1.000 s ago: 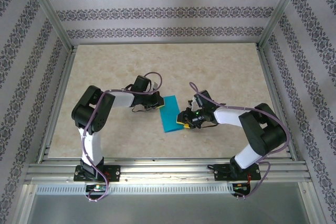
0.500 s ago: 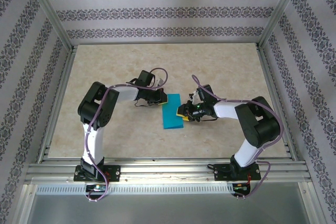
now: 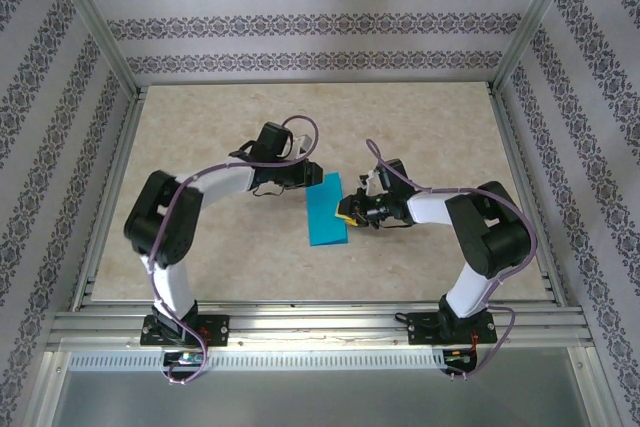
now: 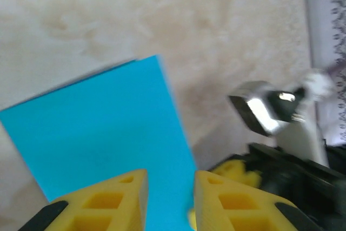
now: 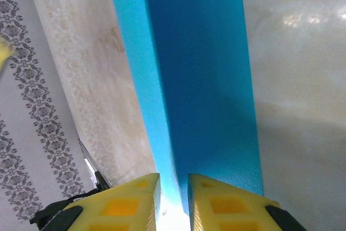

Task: Fold a paper plane with a square sheet of paper (pick it up from the middle)
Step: Move the paper to the center of the table.

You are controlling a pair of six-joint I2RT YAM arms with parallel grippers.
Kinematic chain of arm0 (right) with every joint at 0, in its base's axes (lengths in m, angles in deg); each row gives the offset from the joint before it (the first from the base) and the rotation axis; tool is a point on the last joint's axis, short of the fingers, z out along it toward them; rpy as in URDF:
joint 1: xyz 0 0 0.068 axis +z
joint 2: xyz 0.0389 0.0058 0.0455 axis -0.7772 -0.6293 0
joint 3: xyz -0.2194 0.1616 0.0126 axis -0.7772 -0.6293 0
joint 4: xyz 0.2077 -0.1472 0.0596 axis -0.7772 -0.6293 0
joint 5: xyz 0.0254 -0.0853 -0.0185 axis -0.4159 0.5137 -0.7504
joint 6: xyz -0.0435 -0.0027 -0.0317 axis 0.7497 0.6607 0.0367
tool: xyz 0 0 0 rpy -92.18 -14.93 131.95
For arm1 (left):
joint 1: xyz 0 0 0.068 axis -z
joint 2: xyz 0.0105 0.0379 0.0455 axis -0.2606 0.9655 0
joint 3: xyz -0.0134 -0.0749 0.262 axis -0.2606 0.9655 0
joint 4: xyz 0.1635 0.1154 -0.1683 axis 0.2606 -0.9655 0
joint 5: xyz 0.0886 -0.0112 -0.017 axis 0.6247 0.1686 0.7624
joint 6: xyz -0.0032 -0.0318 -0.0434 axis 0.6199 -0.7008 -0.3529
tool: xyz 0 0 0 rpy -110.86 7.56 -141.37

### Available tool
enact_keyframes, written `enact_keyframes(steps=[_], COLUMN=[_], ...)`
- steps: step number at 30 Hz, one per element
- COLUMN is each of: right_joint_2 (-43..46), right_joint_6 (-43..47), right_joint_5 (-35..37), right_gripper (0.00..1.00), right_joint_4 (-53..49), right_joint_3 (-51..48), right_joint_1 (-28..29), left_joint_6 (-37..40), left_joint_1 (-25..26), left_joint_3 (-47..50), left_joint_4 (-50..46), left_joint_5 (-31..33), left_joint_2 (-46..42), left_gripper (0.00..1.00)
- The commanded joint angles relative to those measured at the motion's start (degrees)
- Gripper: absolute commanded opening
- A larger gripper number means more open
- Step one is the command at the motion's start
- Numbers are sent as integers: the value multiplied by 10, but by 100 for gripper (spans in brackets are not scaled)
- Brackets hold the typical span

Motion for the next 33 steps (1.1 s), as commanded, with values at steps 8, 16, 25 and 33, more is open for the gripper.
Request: enact_keyframes(steps=[8,16,25,33], right_joint_2=[-9,-7,-6,-6], right_joint_6=[2,-1,-5,-8], right_joint_5=[-44,-43,-40,-37], right_gripper=[21,21,22,22], right_joint_4=[24,27,30,29], right_joint_3=[8,1,-1,0], right_joint_1=[-14,-14,-14,-14], left_joint_6=[122,298,320,324], left_joint_1=[158,333,379,379], left_joint_3=[191,223,150,127], left_joint_4=[98,94,55,52], left_joint_5=[225,453,540,566], left_joint_2=[-186,-159,-55,-27], left_gripper=[39,49,57,56])
